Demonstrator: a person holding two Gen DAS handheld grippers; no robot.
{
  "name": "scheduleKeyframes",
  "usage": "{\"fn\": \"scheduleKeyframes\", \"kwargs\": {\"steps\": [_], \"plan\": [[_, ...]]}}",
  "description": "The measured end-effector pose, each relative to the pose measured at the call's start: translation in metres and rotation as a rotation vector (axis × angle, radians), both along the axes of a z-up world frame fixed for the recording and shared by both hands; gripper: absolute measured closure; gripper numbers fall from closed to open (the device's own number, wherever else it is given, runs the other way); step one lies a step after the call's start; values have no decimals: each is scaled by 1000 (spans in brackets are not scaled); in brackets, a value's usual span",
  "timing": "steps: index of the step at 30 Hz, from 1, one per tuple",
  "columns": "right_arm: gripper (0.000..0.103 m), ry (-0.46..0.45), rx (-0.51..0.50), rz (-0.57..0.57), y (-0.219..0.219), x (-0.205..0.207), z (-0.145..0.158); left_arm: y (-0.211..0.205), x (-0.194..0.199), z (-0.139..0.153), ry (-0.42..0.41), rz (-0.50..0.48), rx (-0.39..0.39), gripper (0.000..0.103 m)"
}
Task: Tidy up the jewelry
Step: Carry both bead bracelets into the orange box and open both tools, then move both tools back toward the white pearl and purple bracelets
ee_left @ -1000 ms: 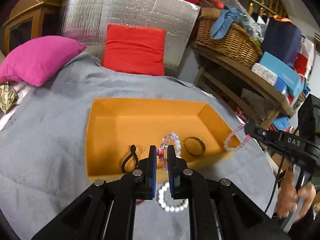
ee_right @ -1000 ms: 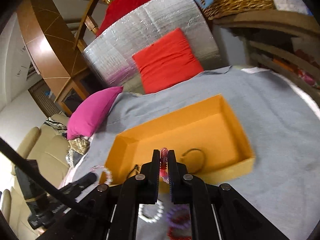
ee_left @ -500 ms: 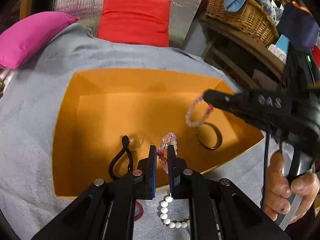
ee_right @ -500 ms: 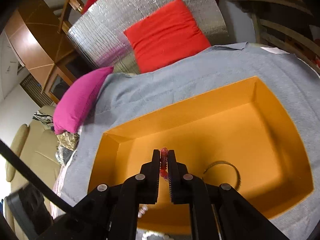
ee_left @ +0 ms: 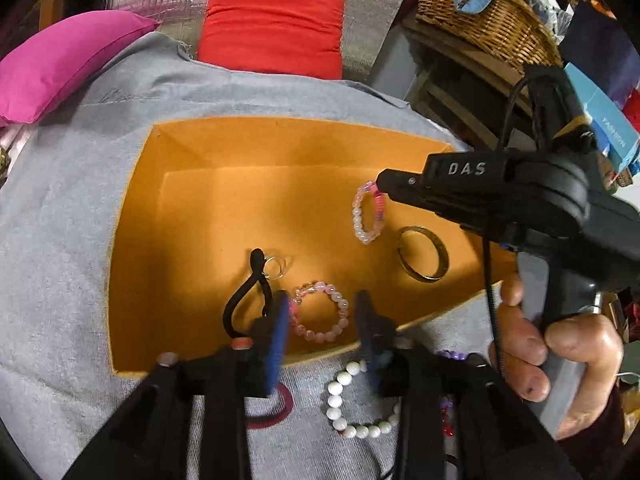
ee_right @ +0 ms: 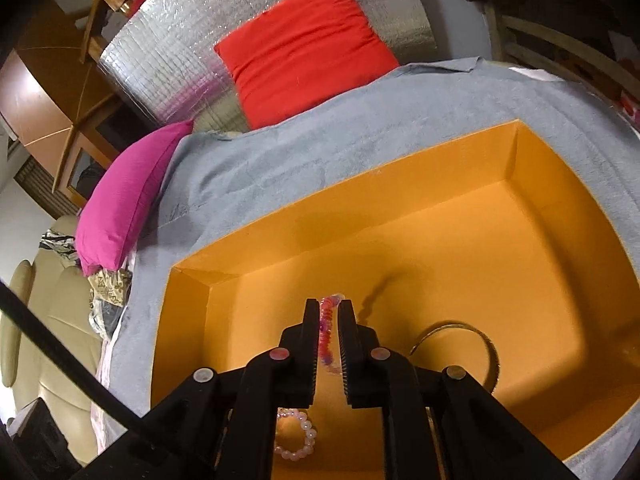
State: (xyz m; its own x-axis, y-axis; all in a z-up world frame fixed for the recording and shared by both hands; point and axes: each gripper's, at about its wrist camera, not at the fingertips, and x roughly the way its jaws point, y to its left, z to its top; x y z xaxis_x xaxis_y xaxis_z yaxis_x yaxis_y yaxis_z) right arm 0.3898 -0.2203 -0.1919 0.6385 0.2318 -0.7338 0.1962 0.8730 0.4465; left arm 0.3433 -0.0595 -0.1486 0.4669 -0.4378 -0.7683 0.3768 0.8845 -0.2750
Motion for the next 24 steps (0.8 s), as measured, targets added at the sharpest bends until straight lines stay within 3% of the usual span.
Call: {"fn": "scheduleKeyframes", "kwargs": {"steps": [6, 10, 12, 18, 21, 24], "plan": [[90, -65, 47, -71, -13, -38, 16, 23, -16, 27, -90, 26, -7, 60], [74, -108, 22, -85, -13, -74, 39, 44, -31, 37, -159, 56, 56, 57], [74, -118, 1, -87, -11, -93, 50, 58, -37, 41, -183, 80, 86, 56], [72, -120, -78, -63, -6, -142, 83, 101, -52, 54, -222, 160, 128, 49], [61, -129, -97, -56, -7, -165, 94, 125, -65, 55, -229, 201, 146, 45], [59, -140, -111, -34, -7, -185, 100, 151, -80, 49, -207, 238, 166, 45]]}}
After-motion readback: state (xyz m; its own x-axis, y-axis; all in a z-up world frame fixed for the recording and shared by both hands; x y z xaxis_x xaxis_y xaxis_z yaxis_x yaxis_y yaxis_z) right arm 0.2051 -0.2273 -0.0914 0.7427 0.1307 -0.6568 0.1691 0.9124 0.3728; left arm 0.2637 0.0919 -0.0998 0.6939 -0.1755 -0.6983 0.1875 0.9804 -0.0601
